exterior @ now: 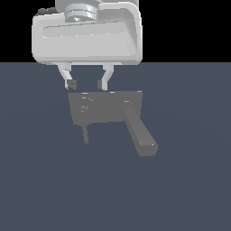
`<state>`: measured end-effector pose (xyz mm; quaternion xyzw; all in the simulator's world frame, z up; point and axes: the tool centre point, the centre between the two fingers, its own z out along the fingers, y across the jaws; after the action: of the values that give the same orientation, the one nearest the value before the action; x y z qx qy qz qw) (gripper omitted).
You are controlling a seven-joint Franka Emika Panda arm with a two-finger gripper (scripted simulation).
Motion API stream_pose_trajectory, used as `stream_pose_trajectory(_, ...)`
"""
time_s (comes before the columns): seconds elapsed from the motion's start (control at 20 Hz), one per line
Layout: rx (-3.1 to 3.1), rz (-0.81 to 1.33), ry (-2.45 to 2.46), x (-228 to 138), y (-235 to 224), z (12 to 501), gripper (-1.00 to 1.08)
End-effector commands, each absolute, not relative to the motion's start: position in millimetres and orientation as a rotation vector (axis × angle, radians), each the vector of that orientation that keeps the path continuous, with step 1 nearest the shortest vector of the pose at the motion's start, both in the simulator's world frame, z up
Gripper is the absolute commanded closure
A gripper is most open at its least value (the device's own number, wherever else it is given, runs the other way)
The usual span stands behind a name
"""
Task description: Turn on the faucet by rotating a designated handle.
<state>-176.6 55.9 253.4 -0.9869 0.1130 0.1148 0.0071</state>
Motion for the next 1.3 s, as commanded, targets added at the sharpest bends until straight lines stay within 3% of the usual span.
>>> stream_pose_trajectory(0.0, -3.025, 0.31, 0.496, -142, 58, 237, -0.24)
stream_pose_trajectory(0.05, -3.01, 0.301, 0.513, -144, 51, 239, -0.24)
stream_pose_trajectory(0.1, -3.055, 0.329, 0.49, -149, 65, 218, -0.44)
stream_pose_trajectory(0.15, -3.108, 0.335, 0.447, -150, 60, 201, 0.63)
stream_pose_trajectory(0.2, -3.089, 0.278, 0.311, -118, 88, 205, -0.34)
stream_pose_trajectory(0.25, -3.08, 0.258, 0.261, -124, 97, 212, -0.34)
stream_pose_trajectory(0.3, -3.042, 0.291, 0.405, -139, 124, 196, -0.77)
stream_pose_trajectory(0.35, -2.996, 0.323, 0.547, -134, 77, 185, -0.77)
stream_pose_trajectory(0.45, -3.004, 0.273, 0.615, -108, 61, 169, -0.66)
stream_pose_trajectory(0.5, -3.056, 0.256, 0.488, -107, 90, 157, -0.77)
stream_pose_trajectory(0.55, -3.042, 0.188, 0.48, -82, 90, 161, -0.52)
stream_pose_trajectory(0.6, -2.983, 0.281, 0.511, -103, 94, 131, -0.71)
stream_pose_trajectory(0.65, -2.97, 0.143, 0.493, -58, 94, 148, -0.08)
stream_pose_trajectory(0.7, -3.014, 0.122, 0.375, -54, 132, 140, -0.51)
stream_pose_trajectory(0.75, -3.016, 0.157, 0.52, -62, 59, 117, -0.67)
stream_pose_trajectory(0.85, -2.982, 0.216, 0.625, -81, 73, 101, -0.59)
stream_pose_trajectory(0.9, -3.023, 0.177, 0.586, -79, 48, 97, -0.46)
stream_pose_trajectory(0.95, -3.007, 0.184, 0.605, -86, 31, 88, -0.6)
stream_pose_trajectory(1.0, -3.044, 0.206, 0.67, -104, 27, 75, 0.02)
stream_pose_trajectory(1.05, -3.034, 0.148, 0.741, -94, 13, 78, -0.67)
stream_pose_trajectory(1.1, -3.048, 0.109, 0.743, -91, 9, 78, -0.65)
stream_pose_trajectory(1.15, -3.047, 0.062, 0.759, -84, 12, 78, -0.49)
stream_pose_trajectory(1.2, -3.023, 0.148, 0.825, -120, 24, 57, -0.3)
stream_pose_trajectory(1.25, -3.043, 0.099, 0.679, -54, 81, 59, -0.34)
